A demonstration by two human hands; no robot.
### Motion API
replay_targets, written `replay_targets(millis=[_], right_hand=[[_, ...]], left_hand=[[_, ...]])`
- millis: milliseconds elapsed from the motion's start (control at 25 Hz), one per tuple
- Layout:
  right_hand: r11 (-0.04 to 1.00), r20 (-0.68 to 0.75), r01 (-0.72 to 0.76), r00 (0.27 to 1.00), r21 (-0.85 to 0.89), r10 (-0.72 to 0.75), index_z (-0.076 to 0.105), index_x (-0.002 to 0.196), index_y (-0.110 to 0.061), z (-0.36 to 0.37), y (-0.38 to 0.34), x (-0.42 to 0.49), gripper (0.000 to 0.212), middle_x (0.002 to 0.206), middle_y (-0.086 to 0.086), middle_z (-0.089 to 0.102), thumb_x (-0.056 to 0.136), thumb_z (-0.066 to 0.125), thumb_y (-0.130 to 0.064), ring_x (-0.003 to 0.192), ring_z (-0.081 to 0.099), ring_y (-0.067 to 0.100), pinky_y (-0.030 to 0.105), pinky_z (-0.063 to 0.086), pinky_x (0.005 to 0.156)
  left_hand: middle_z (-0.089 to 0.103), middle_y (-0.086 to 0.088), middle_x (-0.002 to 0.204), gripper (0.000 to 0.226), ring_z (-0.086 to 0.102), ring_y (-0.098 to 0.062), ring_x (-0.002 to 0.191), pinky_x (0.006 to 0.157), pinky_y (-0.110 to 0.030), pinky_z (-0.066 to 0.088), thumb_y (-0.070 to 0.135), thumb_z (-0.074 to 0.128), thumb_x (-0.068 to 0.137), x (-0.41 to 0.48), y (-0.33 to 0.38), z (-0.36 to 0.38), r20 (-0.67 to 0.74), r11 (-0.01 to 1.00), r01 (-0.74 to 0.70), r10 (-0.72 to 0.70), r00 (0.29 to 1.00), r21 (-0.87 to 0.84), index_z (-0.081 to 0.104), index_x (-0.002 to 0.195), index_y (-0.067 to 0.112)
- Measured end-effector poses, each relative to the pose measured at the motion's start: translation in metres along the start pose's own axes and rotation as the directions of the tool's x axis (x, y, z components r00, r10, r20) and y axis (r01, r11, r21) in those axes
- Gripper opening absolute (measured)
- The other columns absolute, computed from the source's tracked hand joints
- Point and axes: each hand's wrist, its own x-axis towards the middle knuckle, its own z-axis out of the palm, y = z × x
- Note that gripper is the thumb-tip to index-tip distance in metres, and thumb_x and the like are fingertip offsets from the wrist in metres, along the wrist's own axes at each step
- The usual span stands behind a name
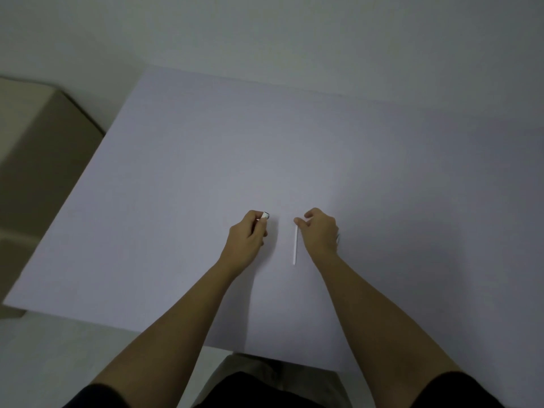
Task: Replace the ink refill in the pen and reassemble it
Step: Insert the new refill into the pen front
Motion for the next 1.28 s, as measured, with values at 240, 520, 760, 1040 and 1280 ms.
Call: replay_targets(millis=[240, 520, 760, 1040, 1280], right_hand=[[0.958, 0.025, 0.032, 0.999, -0.286, -0.026, 0.055, 0.104, 0.001, -0.011, -0.002, 0.016, 0.017, 0.105, 0.020, 0.062, 0.088, 0.051, -0.001, 0.095, 0.061, 0.033, 0.032, 0.045, 0.070], [0.996, 0.028, -0.081, 0.996, 0.037, 0.080, 0.059, 0.116, -0.001, -0.027, -0.015, 0.020, 0.031, 0.116, 0.019, 0.064, 0.086, 0.053, -0.002, 0.101, 0.063, 0.032, 0.029, 0.047, 0.083], [0.788, -0.065, -0.142, 0.972, 0.600, 0.225, 0.068, 0.098, -0.017, -0.083, -0.015, 0.001, 0.020, 0.090, -0.001, 0.071, 0.079, 0.064, -0.016, 0.086, 0.066, 0.017, 0.033, 0.052, 0.089], [0.414, -0.095, -0.020, 0.963, 0.910, 0.253, 0.066, 0.087, -0.020, -0.119, 0.006, -0.027, 0.011, 0.084, 0.000, 0.068, 0.081, 0.069, -0.011, 0.078, 0.065, 0.008, 0.015, 0.052, 0.065], [0.416, -0.118, 0.002, 0.960, 0.909, 0.254, 0.066, 0.088, -0.020, -0.125, 0.012, -0.033, 0.011, 0.084, 0.000, 0.068, 0.081, 0.069, -0.011, 0.077, 0.064, 0.008, 0.019, 0.051, 0.071]], left_hand=[[0.062, 0.008, 0.076, 0.021, 0.056, 0.001, 0.061, 0.056, -0.009, 0.045, 0.039, 0.038, 0.095, 0.002, 0.003, 0.006, 0.028, 1.000, 0.011, -0.011, 1.000, -0.017, 0.055, 0.097, 0.027], [0.063, 0.008, 0.081, 0.016, 0.059, 0.005, 0.061, 0.053, -0.007, 0.043, 0.037, 0.042, 0.094, 0.002, 0.008, 0.002, 0.091, 0.999, 0.040, -0.038, 0.995, -0.020, 0.057, 0.096, 0.032], [0.065, 0.007, 0.083, 0.015, 0.059, 0.004, 0.062, 0.057, -0.005, 0.043, 0.031, 0.050, 0.093, 0.001, 0.025, 0.013, 0.220, 1.000, -0.007, 0.013, 0.975, -0.027, 0.063, 0.099, 0.032], [0.065, 0.007, 0.089, 0.024, 0.051, 0.009, 0.063, 0.066, -0.013, 0.043, 0.030, 0.046, 0.095, -0.005, 0.048, 0.032, 0.369, 0.996, -0.092, 0.083, 0.926, 0.008, 0.064, 0.111, 0.030], [0.064, 0.008, 0.087, 0.021, 0.048, -0.006, 0.066, 0.069, -0.024, 0.042, 0.032, 0.045, 0.095, -0.013, 0.057, 0.039, 0.368, 0.995, -0.096, 0.085, 0.926, 0.013, 0.066, 0.100, 0.035]])
